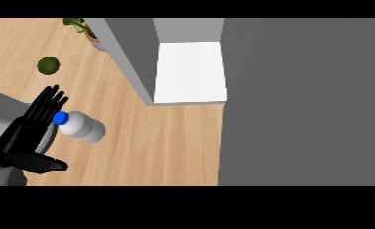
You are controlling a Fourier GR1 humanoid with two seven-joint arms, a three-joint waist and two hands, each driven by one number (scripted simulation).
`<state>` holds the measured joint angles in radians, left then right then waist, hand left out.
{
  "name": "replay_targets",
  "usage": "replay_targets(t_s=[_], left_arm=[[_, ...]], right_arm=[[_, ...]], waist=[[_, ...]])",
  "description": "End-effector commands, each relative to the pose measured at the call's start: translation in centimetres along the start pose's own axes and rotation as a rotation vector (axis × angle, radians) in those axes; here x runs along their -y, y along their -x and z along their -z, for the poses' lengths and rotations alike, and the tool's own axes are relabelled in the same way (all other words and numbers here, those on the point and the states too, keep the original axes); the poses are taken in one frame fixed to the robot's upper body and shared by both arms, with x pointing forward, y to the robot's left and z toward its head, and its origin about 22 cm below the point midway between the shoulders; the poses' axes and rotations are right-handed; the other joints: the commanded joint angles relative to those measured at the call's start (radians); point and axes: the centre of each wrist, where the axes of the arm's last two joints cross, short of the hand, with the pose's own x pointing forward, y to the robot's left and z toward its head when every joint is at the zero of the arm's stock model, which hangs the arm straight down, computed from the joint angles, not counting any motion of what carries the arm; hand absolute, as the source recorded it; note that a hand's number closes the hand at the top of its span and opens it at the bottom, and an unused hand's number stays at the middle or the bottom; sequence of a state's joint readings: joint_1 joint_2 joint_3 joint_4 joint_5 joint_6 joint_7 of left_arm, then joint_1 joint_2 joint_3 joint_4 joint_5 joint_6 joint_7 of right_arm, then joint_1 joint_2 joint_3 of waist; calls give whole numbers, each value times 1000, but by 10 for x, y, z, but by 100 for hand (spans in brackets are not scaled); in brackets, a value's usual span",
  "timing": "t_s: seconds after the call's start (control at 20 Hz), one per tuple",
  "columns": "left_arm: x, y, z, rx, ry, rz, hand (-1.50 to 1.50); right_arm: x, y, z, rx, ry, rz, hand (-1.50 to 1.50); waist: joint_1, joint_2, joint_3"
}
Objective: Pick up the bottled water, place it into the cabinet and close the cabinet
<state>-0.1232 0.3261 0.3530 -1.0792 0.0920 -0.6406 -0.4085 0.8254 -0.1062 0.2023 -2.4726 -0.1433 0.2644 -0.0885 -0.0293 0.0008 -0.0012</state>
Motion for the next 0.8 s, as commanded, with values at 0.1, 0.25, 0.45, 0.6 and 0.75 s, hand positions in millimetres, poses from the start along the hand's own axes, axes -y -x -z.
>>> replay_targets(t_s=[0.1, 0.25, 0.45, 0.6, 0.75], left_arm=[[-3, 40, -16, -20, -51, -15, -150], [2, 55, -5, -14, -63, 11, -150], [9, 70, -5, -31, -14, -75, -150], [7, 75, -7, -63, 39, -131, -150], [26, 92, -9, -87, 53, -156, -150]], right_arm=[[-3, -49, -14, 37, -12, -15, -150], [-4, -34, -12, 55, -8, -10, -150], [-5, -24, -10, 46, -26, 13, -150], [-2, -28, -14, 33, -21, -11, -150], [-5, -23, -17, 35, -1, -3, -150]], waist=[[-9, 1, -2], [-6, 3, -2], [-3, 3, -2], [-11, 5, -3], [-21, 5, -4]])
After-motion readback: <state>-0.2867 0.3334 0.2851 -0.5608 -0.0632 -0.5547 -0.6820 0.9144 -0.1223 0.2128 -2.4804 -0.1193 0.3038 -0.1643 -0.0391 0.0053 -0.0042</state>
